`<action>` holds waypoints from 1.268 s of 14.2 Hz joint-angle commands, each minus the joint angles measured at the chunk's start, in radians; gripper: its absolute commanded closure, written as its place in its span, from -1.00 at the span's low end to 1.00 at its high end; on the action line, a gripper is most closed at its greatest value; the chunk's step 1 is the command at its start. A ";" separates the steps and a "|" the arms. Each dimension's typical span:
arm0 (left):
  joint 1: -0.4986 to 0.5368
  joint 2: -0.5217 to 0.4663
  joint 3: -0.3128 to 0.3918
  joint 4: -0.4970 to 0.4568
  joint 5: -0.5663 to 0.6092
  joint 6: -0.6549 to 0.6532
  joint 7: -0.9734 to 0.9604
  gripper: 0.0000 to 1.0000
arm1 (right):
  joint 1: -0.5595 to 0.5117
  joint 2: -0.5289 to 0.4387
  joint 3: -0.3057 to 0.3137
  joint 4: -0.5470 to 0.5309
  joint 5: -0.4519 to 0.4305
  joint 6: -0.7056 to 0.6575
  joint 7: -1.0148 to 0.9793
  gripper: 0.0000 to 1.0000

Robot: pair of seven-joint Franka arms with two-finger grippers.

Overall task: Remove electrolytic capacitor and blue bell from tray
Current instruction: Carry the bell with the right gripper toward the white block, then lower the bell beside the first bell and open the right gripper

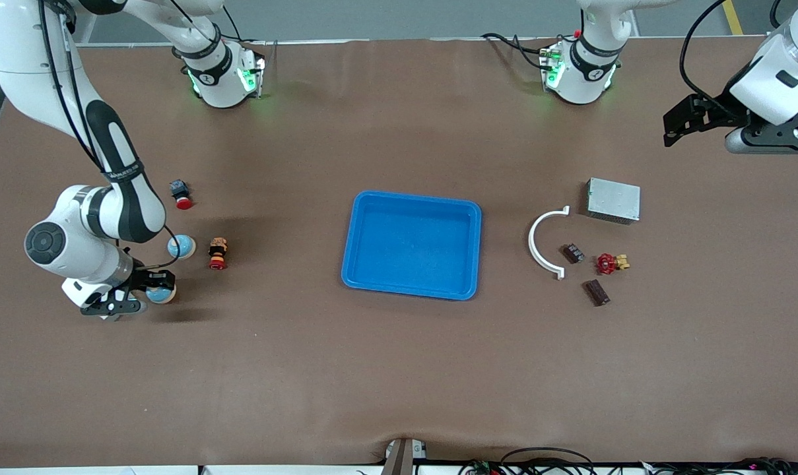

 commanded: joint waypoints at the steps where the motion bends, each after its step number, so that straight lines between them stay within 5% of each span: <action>1: 0.011 -0.026 -0.007 -0.016 0.025 -0.006 0.018 -1.00 | -0.023 -0.035 0.024 -0.040 0.000 0.017 -0.001 1.00; 18: 0.011 -0.028 -0.007 -0.019 0.031 -0.016 0.021 -1.00 | -0.020 0.003 0.026 -0.038 0.002 0.076 0.006 1.00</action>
